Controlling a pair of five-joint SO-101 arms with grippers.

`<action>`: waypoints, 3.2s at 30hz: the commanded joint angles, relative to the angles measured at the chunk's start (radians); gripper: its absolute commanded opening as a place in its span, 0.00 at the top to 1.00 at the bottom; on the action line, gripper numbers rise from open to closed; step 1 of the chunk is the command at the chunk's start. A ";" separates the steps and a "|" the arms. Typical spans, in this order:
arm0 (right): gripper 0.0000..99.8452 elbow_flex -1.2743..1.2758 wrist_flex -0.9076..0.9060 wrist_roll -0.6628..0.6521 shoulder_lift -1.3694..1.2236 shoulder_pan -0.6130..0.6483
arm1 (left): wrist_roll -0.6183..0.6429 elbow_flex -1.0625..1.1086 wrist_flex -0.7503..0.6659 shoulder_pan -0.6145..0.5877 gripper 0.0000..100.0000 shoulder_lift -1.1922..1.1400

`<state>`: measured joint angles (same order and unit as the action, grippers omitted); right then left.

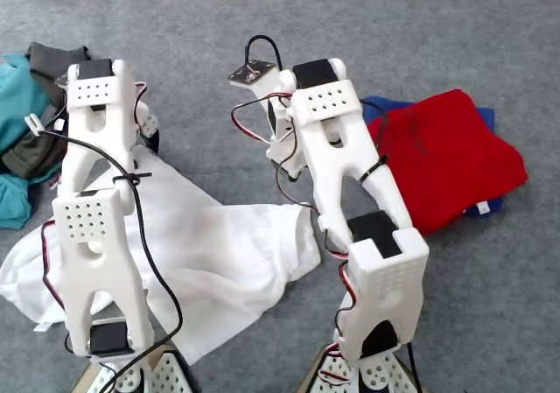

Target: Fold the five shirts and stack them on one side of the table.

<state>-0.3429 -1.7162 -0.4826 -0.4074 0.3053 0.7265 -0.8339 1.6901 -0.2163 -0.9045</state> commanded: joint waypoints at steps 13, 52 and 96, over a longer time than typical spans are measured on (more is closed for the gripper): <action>0.87 -0.048 -0.008 0.000 0.008 -0.014 | 0.006 -0.113 -0.040 -0.031 0.93 -0.028; 0.67 -0.137 0.161 0.689 -0.228 0.370 | -0.166 -0.438 0.068 -0.288 0.97 0.433; 0.68 0.779 0.040 -0.109 0.700 0.614 | -0.413 -0.216 0.068 -0.553 0.97 0.164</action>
<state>0.4887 -1.6640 -0.5562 0.2555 0.9114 0.3567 -1.0088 1.7591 -0.7534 -0.7572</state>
